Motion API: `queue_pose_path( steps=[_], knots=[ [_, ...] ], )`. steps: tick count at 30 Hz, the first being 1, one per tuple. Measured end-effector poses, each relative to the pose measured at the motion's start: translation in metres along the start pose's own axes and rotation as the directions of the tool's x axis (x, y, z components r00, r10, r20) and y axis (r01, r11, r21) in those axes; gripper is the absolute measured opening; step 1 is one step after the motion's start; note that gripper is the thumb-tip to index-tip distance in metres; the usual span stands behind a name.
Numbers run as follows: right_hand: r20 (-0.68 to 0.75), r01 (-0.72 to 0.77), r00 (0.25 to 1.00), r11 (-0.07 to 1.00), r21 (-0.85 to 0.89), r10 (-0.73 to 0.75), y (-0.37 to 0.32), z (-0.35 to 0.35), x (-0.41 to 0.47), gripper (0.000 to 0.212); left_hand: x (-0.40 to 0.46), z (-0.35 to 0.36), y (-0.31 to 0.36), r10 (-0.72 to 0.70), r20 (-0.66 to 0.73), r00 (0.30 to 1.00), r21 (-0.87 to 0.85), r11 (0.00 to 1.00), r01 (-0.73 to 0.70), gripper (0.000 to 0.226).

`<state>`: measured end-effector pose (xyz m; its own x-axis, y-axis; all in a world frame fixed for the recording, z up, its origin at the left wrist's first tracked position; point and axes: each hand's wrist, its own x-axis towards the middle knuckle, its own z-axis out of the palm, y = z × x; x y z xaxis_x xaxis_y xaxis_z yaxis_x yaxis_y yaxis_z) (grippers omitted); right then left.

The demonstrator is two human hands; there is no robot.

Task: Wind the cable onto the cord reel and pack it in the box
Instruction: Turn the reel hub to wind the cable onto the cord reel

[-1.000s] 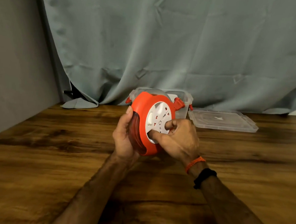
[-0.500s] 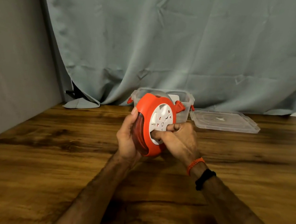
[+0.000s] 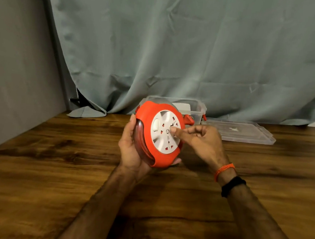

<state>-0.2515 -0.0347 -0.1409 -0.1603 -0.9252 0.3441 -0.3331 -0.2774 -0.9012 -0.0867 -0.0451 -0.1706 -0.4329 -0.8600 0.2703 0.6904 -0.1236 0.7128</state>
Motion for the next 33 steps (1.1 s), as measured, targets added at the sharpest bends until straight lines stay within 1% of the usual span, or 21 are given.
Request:
queue_pose_path(
  steps=[2,3,4,5,7,9,11,12,14,17,18,20,21,23,26,28,30,31,33],
  knots=[
    [-0.189,-0.009,0.982,0.999,-0.033,0.002,0.003,-0.001,0.004,0.037,-0.001,-0.002,0.0,-0.002,0.028,1.0,-0.014,1.0,0.002,0.075],
    [-0.241,-0.021,0.97,0.999,-0.039,0.011,0.005,-0.001,0.005,0.031,-0.001,-0.003,0.0,-0.006,0.038,0.999,-0.021,1.0,0.007,0.075],
    [-0.247,-0.046,0.968,0.998,-0.031,0.037,0.007,0.0,0.008,0.029,-0.001,-0.002,0.0,-0.011,0.044,0.999,-0.031,0.999,0.012,0.076],
    [-0.212,-0.083,0.974,0.997,0.004,0.082,0.01,0.001,0.009,0.031,-0.001,-0.003,0.0,-0.01,0.047,0.999,-0.047,0.999,0.012,0.076],
    [-0.096,-0.171,0.978,0.978,0.118,0.183,0.014,0.005,0.011,0.042,-0.001,-0.006,0.0,-0.002,0.081,0.997,-0.091,0.996,0.009,0.074],
    [-0.026,-0.21,0.975,0.951,0.227,0.221,0.016,0.01,0.009,0.045,-0.001,-0.008,0.0,-0.035,0.15,0.988,-0.135,0.989,0.055,0.073],
    [0.005,-0.172,0.983,0.921,0.349,0.181,0.014,0.015,0.006,0.037,0.0,-0.009,0.001,-0.117,0.225,0.967,-0.135,0.979,0.15,0.076],
    [0.008,-0.138,0.989,0.903,0.406,0.147,0.012,0.017,0.004,0.034,0.001,-0.01,0.0,-0.142,0.29,0.947,-0.132,0.974,0.186,0.079],
    [-0.017,-0.063,0.997,0.896,0.44,0.078,0.01,0.022,0.001,0.04,0.0,-0.012,0.001,-0.125,0.427,0.896,-0.142,0.969,0.203,0.084],
    [-0.021,0.002,1.0,0.904,0.427,0.007,0.008,0.025,-0.002,0.048,-0.002,-0.009,0.001,-0.112,0.467,0.877,-0.189,0.956,0.223,0.093],
    [-0.017,0.014,1.0,0.901,0.433,-0.008,0.008,0.025,-0.002,0.05,-0.001,-0.01,0.002,-0.102,0.5,0.86,-0.205,0.951,0.232,0.096],
    [-0.014,0.027,1.0,0.895,0.446,-0.023,0.009,0.024,-0.002,0.055,0.003,-0.014,0.003,-0.103,0.519,0.848,-0.232,0.938,0.257,0.097],
    [-0.013,0.032,0.999,0.889,0.457,-0.029,0.01,0.024,-0.002,0.056,0.003,-0.015,0.004,-0.127,0.506,0.853,-0.24,0.929,0.281,0.096],
    [-0.006,0.029,1.0,0.873,0.487,-0.03,0.012,0.023,-0.003,0.058,-0.001,-0.019,0.004,-0.185,0.428,0.885,-0.263,0.911,0.318,0.092],
    [0.025,-0.025,1.0,0.846,0.533,0.014,0.014,0.026,-0.004,0.059,-0.009,-0.019,0.009,-0.219,0.276,0.936,-0.288,0.91,0.298,0.089],
    [0.032,-0.064,0.998,0.839,0.541,0.055,0.014,0.031,-0.005,0.058,-0.015,-0.015,0.014,-0.268,0.135,0.954,-0.279,0.913,0.296,0.088],
    [0.028,-0.107,0.993,0.814,0.572,0.111,0.013,0.037,-0.006,0.057,-0.021,-0.01,0.022,-0.306,-0.041,0.951,-0.253,0.924,0.286,0.084],
    [0.023,-0.125,0.99,0.795,0.593,0.139,0.013,0.039,-0.007,0.055,-0.023,-0.008,0.026,-0.306,-0.14,0.942,-0.234,0.934,0.269,0.081],
    [0.025,-0.167,0.981,0.762,0.626,0.194,0.01,0.046,-0.009,0.053,-0.031,-0.007,0.034,-0.258,-0.328,0.909,-0.219,0.956,0.193,0.073]
  ],
)
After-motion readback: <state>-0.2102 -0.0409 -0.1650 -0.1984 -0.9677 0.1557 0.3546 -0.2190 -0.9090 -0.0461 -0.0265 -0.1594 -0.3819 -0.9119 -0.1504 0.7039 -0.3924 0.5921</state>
